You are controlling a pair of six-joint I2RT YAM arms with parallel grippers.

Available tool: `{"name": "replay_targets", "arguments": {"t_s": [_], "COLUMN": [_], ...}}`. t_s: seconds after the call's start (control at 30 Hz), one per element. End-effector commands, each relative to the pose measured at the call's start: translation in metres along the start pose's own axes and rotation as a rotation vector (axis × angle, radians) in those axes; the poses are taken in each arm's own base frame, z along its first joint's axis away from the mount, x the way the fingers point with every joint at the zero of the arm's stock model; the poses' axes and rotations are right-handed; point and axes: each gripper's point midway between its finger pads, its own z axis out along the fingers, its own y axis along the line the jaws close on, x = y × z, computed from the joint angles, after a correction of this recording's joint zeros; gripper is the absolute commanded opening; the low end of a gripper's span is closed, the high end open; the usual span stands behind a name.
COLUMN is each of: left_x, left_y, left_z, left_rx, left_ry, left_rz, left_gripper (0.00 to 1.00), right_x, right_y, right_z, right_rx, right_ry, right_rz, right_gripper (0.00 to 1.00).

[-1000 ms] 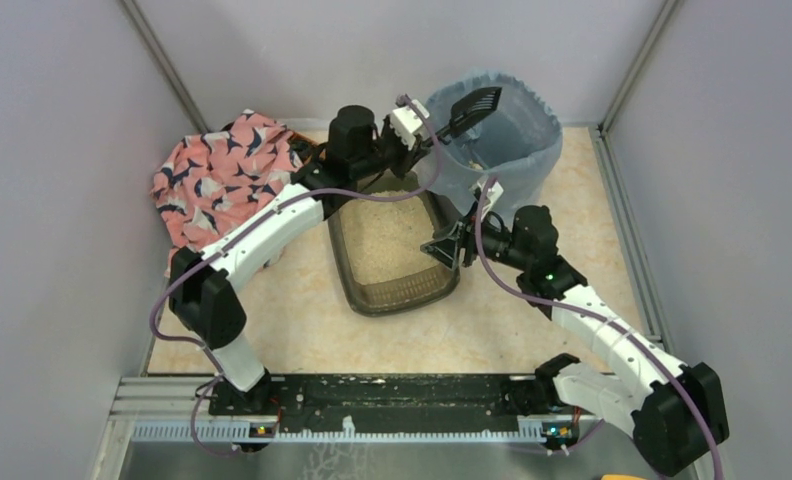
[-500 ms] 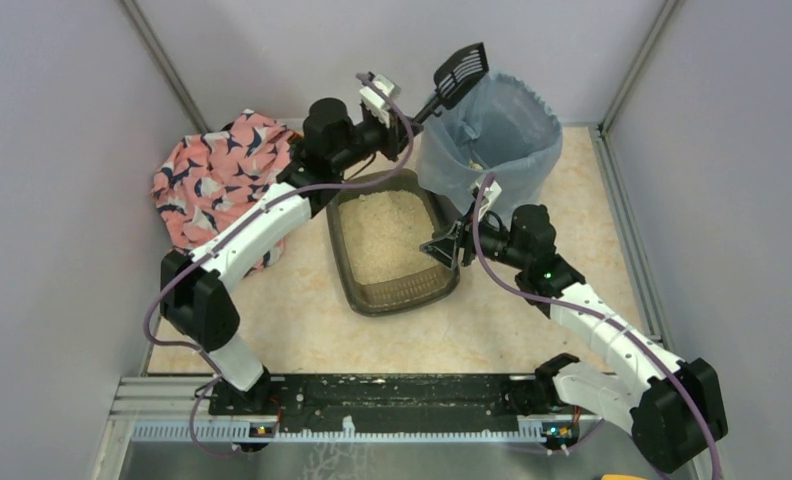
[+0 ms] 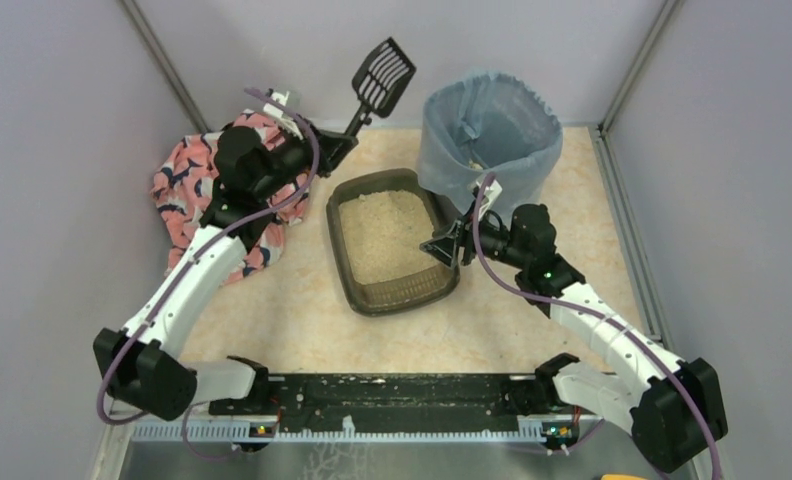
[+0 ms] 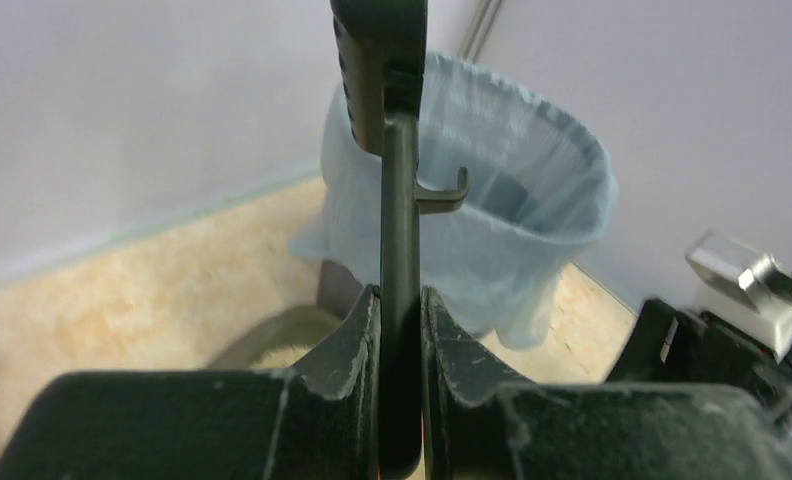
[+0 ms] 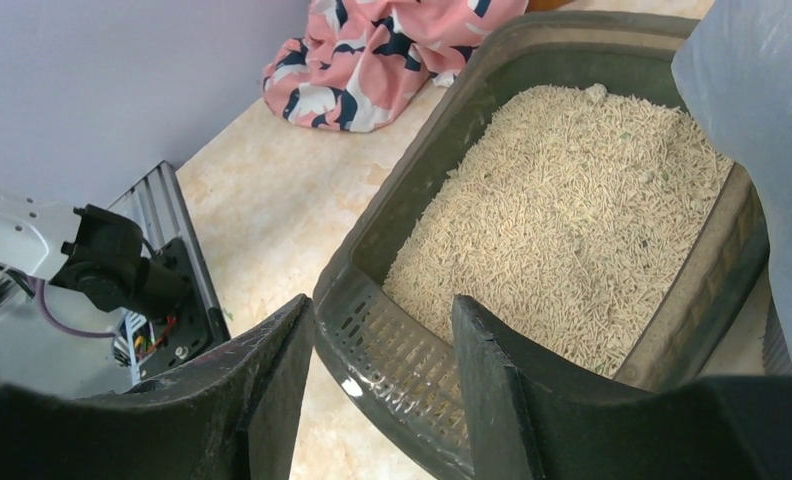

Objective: Clean the litter box

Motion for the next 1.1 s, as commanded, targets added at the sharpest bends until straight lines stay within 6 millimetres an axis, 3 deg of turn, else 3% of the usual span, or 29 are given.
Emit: {"name": "replay_targets", "arguments": {"t_s": [0.0, 0.13, 0.27, 0.43, 0.73, 0.8, 0.97, 1.07], "left_x": [0.058, 0.122, 0.150, 0.150, 0.128, 0.130, 0.127, 0.125], "left_y": [-0.027, -0.059, -0.077, -0.089, -0.115, -0.116, -0.119, -0.116], "left_z": [-0.038, -0.083, -0.123, -0.157, -0.171, -0.171, -0.168, -0.162], "left_rx": [0.120, 0.255, 0.275, 0.268, 0.404, 0.417, 0.465, 0.468], "left_ry": [0.190, 0.432, 0.509, 0.535, 0.523, 0.525, 0.503, 0.488], "left_rz": [-0.191, -0.395, -0.479, -0.468, -0.463, -0.470, -0.477, -0.466], "left_gripper": [0.00, 0.00, 0.00, 0.00, 0.00, 0.00, 0.00, 0.00], "right_x": [-0.052, -0.082, -0.103, -0.119, -0.104, -0.102, -0.092, -0.085], "right_y": [0.011, 0.021, 0.013, 0.001, 0.003, 0.009, 0.023, 0.037], "right_z": [0.003, 0.005, 0.006, 0.002, 0.012, 0.013, 0.012, 0.008], "right_rx": [-0.029, -0.055, 0.010, 0.082, 0.011, -0.026, -0.115, -0.197], "right_ry": [-0.119, -0.155, -0.164, -0.176, -0.127, -0.122, -0.100, -0.090], "right_rz": [-0.099, -0.168, -0.231, -0.271, -0.243, -0.234, -0.217, -0.214], "right_gripper": [0.55, 0.67, 0.70, 0.72, 0.70, 0.63, 0.16, 0.00]}}
